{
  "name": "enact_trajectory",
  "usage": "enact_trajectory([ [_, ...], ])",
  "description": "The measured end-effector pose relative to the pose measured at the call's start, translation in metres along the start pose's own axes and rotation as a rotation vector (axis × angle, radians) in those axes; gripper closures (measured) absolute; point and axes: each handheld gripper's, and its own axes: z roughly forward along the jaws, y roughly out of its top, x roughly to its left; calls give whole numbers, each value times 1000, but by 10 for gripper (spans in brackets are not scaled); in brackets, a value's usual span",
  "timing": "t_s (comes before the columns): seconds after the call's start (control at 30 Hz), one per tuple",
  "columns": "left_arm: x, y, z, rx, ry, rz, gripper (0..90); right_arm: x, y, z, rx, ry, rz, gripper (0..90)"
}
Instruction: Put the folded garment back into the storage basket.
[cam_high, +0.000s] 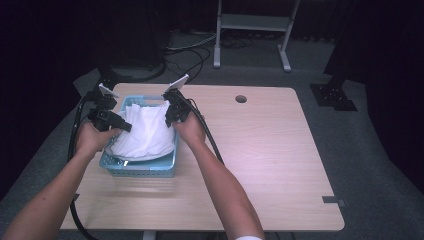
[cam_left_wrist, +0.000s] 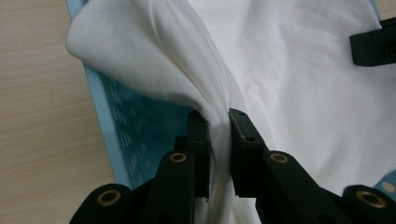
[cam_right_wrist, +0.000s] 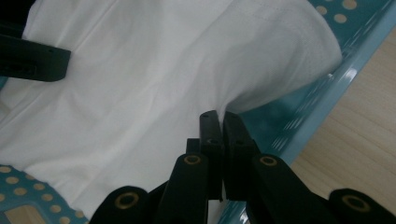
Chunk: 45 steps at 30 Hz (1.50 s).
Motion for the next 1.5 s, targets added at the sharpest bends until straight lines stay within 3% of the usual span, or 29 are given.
enact_trajectory([
  [0.1, 1, 0, 2, 8, 11, 0, 804, -1, -1, 1, 0, 2, 1, 884],
  [0.2, -1, 0, 2, 6, 87, 17, 727, -2, -1, 2, 6, 9, 0, 851],
  [0.53, 1, 0, -2, -39, 51, 6, 628, -2, -1, -5, -41, -5, -22, 777],
  [1.07, -8, -2, -6, -77, 31, 14, 487, -2, -9, -14, -109, 42, -76, 621],
  [1.2, -8, -7, -8, -118, -6, -5, 450, -1, -12, -17, -124, 42, -92, 584],
  [1.33, -11, -9, -8, -103, 12, 15, 420, -2, -14, -21, -134, 49, -99, 543],
  [1.5, -17, -11, -12, -133, 11, 13, 389, -1, -19, -27, -151, 62, -115, 485],
])
